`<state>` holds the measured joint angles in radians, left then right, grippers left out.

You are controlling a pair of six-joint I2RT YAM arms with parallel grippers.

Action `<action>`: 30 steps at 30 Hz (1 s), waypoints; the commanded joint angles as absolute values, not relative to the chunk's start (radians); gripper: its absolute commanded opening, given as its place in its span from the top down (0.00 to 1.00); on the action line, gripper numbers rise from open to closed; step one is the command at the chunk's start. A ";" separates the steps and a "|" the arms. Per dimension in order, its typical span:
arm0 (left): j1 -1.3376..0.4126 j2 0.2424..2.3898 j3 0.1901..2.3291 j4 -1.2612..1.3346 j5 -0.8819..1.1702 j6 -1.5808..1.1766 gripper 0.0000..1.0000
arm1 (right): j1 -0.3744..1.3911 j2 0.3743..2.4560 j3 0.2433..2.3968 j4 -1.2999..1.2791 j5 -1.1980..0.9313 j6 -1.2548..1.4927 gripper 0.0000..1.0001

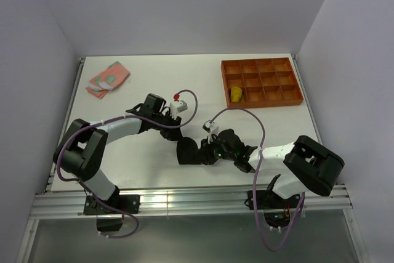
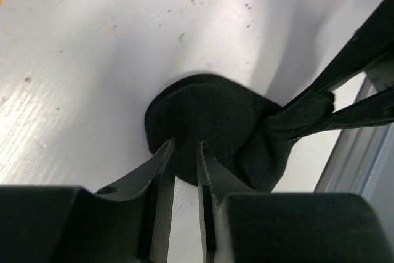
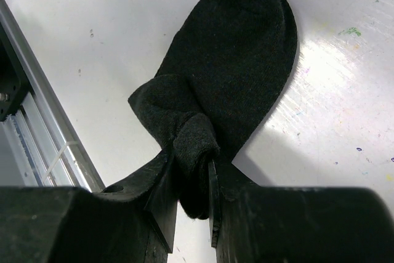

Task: Roll the socks
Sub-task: Roll the sock at the center of the board.

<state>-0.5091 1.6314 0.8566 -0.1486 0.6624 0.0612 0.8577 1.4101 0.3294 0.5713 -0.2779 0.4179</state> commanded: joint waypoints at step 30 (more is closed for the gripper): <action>-0.531 1.778 1.029 -0.373 0.656 0.138 0.68 | 0.874 1.427 0.376 0.477 -0.253 0.405 0.98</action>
<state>-0.5278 1.7744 0.9901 -0.3527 0.6033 0.1303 0.8616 1.4109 0.3546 0.5213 -0.2733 0.4179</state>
